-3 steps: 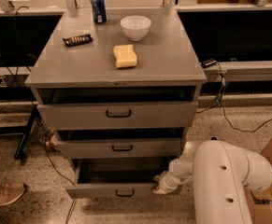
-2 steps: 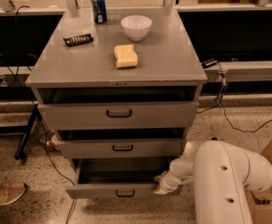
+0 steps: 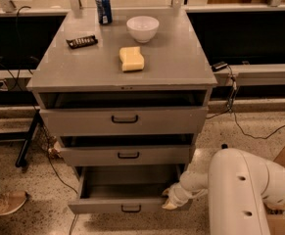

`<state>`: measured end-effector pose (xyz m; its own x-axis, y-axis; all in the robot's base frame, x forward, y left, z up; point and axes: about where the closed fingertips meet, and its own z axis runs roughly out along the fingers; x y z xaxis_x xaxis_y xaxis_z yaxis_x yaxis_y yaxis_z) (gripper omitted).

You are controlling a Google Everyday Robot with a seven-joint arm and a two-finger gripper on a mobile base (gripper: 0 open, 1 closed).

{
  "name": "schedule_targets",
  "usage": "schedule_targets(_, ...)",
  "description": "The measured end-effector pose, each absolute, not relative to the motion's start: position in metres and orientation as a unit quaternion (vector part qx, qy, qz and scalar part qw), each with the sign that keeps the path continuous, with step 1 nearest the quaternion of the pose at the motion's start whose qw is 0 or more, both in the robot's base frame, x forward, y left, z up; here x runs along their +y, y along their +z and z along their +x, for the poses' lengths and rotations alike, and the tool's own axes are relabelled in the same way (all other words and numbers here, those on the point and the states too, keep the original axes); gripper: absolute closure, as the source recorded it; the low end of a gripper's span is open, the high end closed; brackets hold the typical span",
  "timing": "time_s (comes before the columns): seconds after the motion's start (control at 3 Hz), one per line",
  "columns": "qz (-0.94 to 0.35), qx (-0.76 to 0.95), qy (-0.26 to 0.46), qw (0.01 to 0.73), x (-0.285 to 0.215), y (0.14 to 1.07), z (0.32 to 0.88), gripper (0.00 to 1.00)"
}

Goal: Open bottom drawer

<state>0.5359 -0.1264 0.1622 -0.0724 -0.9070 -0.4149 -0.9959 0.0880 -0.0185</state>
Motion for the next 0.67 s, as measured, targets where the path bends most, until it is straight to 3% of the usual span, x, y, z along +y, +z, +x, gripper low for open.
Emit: schedule_targets(0.67,-0.64,0.734,0.152,0.168,-0.1282,0.1633,0.5015,1.0)
